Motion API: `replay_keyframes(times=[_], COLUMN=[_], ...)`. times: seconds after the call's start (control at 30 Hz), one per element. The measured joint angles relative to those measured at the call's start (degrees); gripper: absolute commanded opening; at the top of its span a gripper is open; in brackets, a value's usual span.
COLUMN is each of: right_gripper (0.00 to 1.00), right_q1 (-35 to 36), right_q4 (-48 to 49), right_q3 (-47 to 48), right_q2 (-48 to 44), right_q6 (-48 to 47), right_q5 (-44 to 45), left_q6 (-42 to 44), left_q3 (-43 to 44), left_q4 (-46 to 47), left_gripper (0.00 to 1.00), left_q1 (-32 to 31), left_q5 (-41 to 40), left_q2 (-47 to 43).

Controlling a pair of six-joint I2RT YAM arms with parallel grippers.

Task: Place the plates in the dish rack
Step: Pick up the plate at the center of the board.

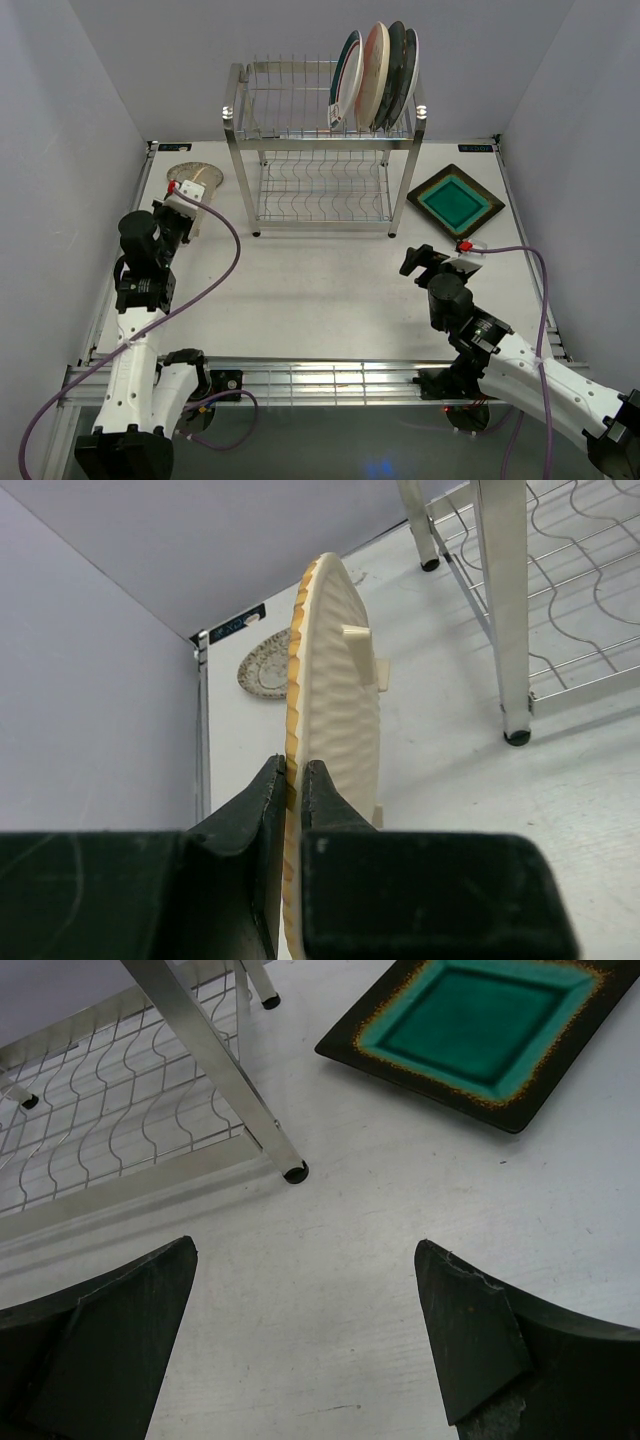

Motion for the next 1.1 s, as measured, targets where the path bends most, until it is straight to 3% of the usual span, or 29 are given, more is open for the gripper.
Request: replay_keyframes(times=[0.43, 0.77, 1.1], right_gripper=[0.95, 0.95, 0.95], right_q1=[0.0, 0.0, -0.3], right_q4=[0.6, 0.6, 0.6], right_q3=[0.0, 0.0, 0.0], right_q2=[1.0, 1.0, 1.0], right_q6=[0.0, 0.0, 0.0], right_q5=[-0.2, -0.2, -0.2], left_q6=[-10.6, -8.1, -1.2], left_q3=[9.7, 6.3, -3.1], left_q4=[-13.0, -14.8, -15.3], left_gripper=[0.00, 0.00, 0.00], left_q1=[0.0, 0.0, 0.0], left_q5=[2.0, 4.9, 9.0], left_q2=[0.8, 1.1, -3.6])
